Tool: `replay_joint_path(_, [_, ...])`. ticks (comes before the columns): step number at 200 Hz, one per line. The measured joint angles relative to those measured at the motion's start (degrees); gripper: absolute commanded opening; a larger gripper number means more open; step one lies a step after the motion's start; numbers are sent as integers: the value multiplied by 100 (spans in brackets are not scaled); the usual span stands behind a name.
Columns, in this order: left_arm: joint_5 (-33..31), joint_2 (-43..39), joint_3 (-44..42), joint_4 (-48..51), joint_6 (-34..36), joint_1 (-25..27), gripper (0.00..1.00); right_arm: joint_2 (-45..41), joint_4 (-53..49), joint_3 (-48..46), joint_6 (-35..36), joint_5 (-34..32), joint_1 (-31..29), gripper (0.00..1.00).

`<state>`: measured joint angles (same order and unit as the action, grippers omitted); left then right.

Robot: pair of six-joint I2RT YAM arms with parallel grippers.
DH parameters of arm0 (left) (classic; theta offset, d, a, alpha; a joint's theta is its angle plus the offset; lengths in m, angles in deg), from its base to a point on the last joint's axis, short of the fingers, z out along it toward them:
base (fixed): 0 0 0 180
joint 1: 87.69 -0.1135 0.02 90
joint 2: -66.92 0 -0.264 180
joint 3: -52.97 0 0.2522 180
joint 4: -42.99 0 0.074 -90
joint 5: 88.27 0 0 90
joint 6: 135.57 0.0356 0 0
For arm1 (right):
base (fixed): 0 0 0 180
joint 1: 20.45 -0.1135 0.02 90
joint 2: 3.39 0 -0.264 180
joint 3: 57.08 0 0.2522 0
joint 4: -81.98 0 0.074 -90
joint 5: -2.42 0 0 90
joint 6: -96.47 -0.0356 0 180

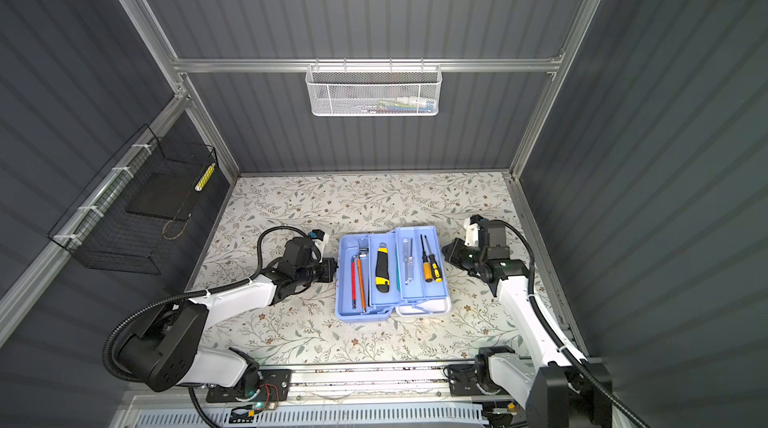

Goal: Pack the tool kit

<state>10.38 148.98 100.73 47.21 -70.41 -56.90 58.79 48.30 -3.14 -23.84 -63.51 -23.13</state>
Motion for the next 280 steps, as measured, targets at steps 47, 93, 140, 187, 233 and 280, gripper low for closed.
replay_joint_path(47, [-33, -175, -7, 50, 4, 4, 0, 446, 79, -291, 79, -26, 201, 12])
replay_joint_path(93, [-92, -295, -44, 92, 24, 11, 0, 1062, 616, -433, 162, 219, 632, 11])
replay_joint_path(140, [-87, -293, -83, 90, 24, 26, 0, 1967, 1360, -625, 151, 922, 721, 9])
replay_joint_path(187, [-28, -262, -98, 81, 24, 52, 0, 2457, 1950, -815, 24, 1543, 772, 6])
replay_joint_path(233, [-48, -153, -96, -17, 24, 81, 0, 2046, 2249, -1058, -9, 1784, 817, 6])
replay_joint_path(280, [-120, 85, -68, 7, 26, 83, 0, 1611, 2599, -1613, -426, 2210, 850, 7])
